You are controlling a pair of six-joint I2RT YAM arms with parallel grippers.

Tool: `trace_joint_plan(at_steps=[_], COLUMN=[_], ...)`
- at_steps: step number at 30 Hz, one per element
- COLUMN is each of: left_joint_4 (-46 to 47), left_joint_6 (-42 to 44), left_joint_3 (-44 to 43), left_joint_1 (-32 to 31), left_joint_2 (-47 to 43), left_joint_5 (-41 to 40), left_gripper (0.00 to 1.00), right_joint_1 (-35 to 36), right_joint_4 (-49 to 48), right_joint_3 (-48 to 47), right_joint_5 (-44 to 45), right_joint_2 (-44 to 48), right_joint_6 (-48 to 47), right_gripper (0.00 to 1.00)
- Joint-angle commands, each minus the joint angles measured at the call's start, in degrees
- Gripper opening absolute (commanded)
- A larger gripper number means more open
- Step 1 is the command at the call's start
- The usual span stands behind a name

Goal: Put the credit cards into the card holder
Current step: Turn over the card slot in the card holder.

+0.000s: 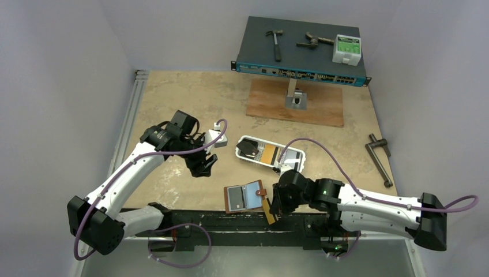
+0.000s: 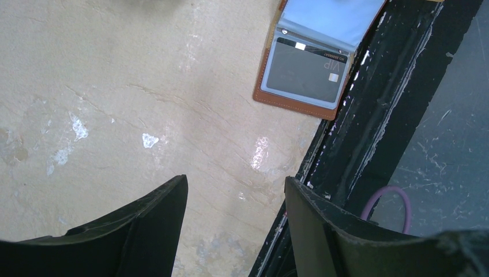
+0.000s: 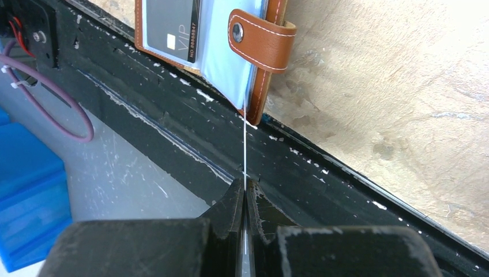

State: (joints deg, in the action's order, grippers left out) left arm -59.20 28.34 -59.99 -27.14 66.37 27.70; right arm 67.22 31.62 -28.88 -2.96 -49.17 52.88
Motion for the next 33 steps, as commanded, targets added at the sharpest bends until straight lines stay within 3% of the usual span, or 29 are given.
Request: trace_joint_plan(at_steps=[1,21,33], left_joint_4=[0.90,0.77,1.40], left_joint_6=[1.34,1.55,2.24], left_joint_3=[-0.44,-0.48,0.86], left_joint_1=[-0.33,-0.29,-0.27], left_joint_2=[-0.82,-1.46,-0.72], left_joint_5=[1.46,1.74,1.65], left_gripper=[0.62,0.62,0.62], right_joint_1=[-0.03,-0.73,-0.96], right_joint_4=[-2.16,-3.32,-19.54], right_joint_3=[-0.78,0.44,-0.58], right_joint_5=[-0.02,-0.41,-4.63], right_joint_2=[-1.13,-1.77,-10.34], right_joint_6=[-0.46,-0.68,-2.61], right_gripper=[0.00,0.00,0.00])
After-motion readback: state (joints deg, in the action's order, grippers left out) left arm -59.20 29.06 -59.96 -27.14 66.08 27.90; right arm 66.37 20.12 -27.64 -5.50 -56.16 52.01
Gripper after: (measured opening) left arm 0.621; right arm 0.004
